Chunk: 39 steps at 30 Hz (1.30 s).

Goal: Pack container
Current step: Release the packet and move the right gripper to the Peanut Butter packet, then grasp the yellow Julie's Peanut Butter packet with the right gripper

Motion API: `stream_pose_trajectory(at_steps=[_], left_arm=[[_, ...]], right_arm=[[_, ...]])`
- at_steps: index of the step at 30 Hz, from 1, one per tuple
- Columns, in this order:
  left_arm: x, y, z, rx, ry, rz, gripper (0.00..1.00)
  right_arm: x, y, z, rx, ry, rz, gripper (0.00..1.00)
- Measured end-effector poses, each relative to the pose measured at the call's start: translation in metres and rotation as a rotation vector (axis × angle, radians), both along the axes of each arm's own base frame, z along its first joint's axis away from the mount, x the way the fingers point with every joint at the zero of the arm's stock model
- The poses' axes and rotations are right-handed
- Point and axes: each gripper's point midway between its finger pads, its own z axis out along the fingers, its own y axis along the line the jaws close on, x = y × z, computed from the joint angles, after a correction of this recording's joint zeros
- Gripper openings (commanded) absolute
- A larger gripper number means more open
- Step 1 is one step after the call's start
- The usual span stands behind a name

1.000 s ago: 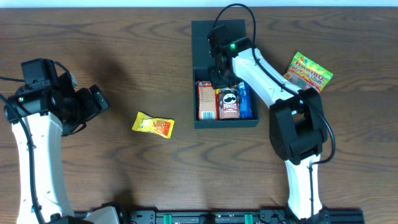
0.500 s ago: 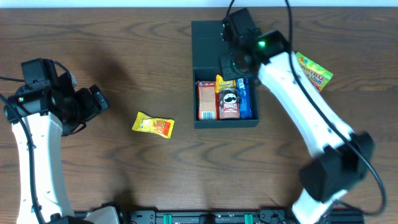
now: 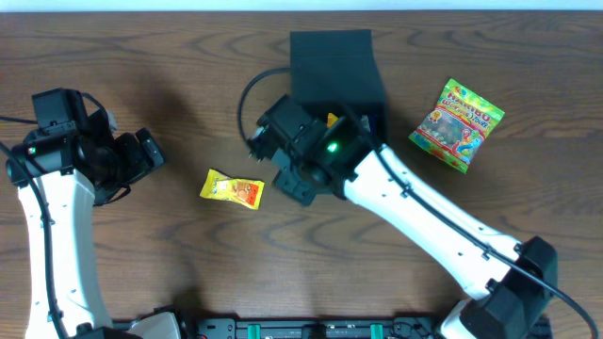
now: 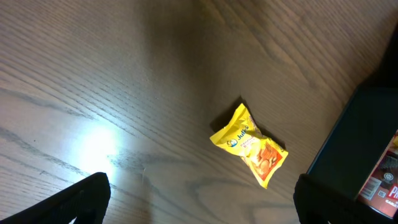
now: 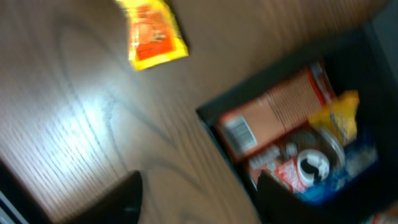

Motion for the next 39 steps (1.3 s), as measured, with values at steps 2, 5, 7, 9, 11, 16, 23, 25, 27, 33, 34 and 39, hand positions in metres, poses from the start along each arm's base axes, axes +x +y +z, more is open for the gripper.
stream_pose_trajectory(at_steps=[2,5,7,9,11,16,23,25,27,33,34,39], left_arm=[[0.0,0.0,0.0,0.0,0.0,0.0,0.95],[0.0,0.0,0.0,0.0,0.0,0.0,0.95],[0.0,0.0,0.0,0.0,0.0,0.0,0.95],[0.0,0.0,0.0,0.0,0.0,0.0,0.95],[0.0,0.0,0.0,0.0,0.0,0.0,0.95],[0.0,0.0,0.0,0.0,0.0,0.0,0.95],[0.0,0.0,0.0,0.0,0.0,0.0,0.95],[0.0,0.0,0.0,0.0,0.0,0.0,0.95],[0.0,0.0,0.0,0.0,0.0,0.0,0.95],[0.0,0.0,0.0,0.0,0.0,0.0,0.95],[0.0,0.0,0.0,0.0,0.0,0.0,0.95],[0.0,0.0,0.0,0.0,0.0,0.0,0.95]], right_arm=[[-0.003,0.009,0.001,0.016,-0.011,0.084,0.73],[-0.01,0.017,0.0,0.025,-0.009,0.234,0.73],[-0.016,0.02,-0.008,0.014,0.012,0.35,0.73],[-0.018,0.028,-0.02,0.012,0.026,0.443,0.73],[-0.012,0.042,-0.033,0.032,0.011,0.519,0.73],[-0.004,0.076,-0.05,0.123,-0.024,0.648,0.72],[-0.01,0.103,-0.066,0.223,0.045,0.73,0.72],[-0.008,0.109,-0.075,0.231,0.062,0.736,0.73],[-0.004,0.114,-0.082,0.234,0.066,0.737,0.72],[0.013,0.13,-0.09,0.244,0.02,0.722,0.71],[0.015,0.131,-0.091,0.246,0.016,0.715,0.7],[0.026,0.139,-0.097,0.258,-0.009,0.678,0.7]])
